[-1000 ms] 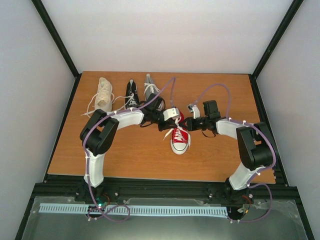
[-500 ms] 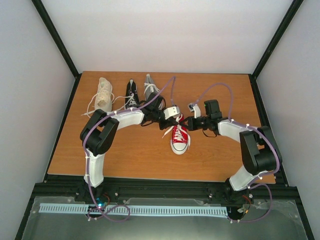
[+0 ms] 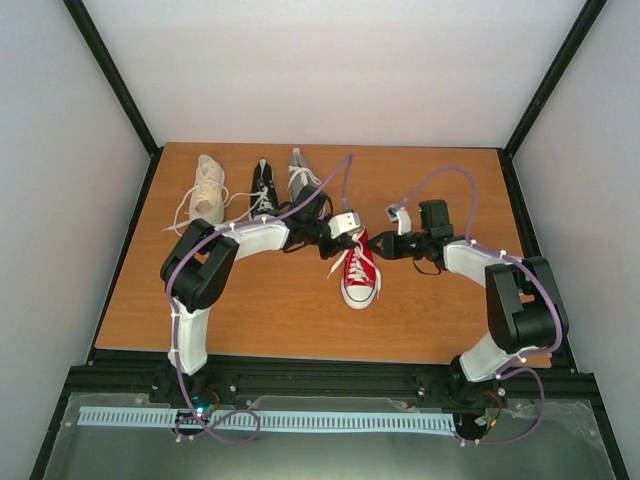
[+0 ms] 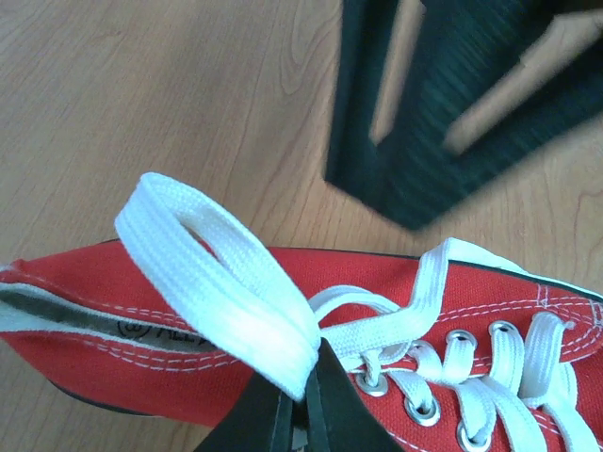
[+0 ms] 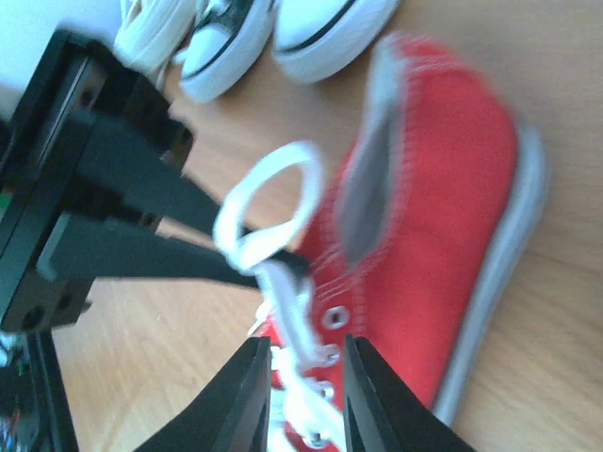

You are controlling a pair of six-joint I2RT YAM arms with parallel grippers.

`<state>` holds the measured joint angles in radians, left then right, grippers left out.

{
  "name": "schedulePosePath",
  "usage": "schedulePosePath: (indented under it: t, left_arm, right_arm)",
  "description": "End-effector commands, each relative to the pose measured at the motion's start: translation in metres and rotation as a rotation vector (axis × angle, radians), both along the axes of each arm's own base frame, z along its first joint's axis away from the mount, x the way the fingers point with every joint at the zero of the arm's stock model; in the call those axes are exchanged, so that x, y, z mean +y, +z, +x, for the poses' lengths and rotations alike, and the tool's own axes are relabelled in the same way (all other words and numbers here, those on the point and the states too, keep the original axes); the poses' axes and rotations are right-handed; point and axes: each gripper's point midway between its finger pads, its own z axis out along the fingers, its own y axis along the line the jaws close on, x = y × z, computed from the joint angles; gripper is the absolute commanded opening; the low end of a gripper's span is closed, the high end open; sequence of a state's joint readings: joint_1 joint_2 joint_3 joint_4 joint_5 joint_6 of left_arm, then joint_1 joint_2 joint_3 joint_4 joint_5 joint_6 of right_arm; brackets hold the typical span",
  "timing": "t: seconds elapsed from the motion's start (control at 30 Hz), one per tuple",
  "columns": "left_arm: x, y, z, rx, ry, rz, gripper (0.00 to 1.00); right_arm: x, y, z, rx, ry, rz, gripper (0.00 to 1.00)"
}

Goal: Tie the shoes

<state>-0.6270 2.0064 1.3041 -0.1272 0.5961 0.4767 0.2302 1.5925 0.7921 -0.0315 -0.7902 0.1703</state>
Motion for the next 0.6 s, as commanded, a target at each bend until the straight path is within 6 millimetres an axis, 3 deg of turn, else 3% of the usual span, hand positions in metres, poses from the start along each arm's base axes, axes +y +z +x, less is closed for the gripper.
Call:
schedulePosePath:
  t: [0.0, 0.17, 0.33, 0.57]
  left_arm:
    - [-0.006, 0.012, 0.007, -0.062, 0.005, -0.032, 0.01]
    - [-0.007, 0.015, 0.006, -0.059, 0.0, -0.045, 0.01]
    - [-0.008, 0.016, 0.006, -0.057, 0.002, -0.049, 0.01]
    - [-0.007, 0.016, 0.006, -0.054, 0.003, -0.048, 0.01]
  right_arm:
    - [-0.019, 0.008, 0.027, -0.033, -0.089, 0.054, 0.2]
    - [-0.003, -0.014, 0.036, 0.027, -0.028, 0.095, 0.12]
    - [0.016, -0.009, 0.027, 0.032, 0.107, 0.185, 0.12]
    - [0.02, -0.011, 0.014, 0.049, 0.169, 0.227, 0.14]
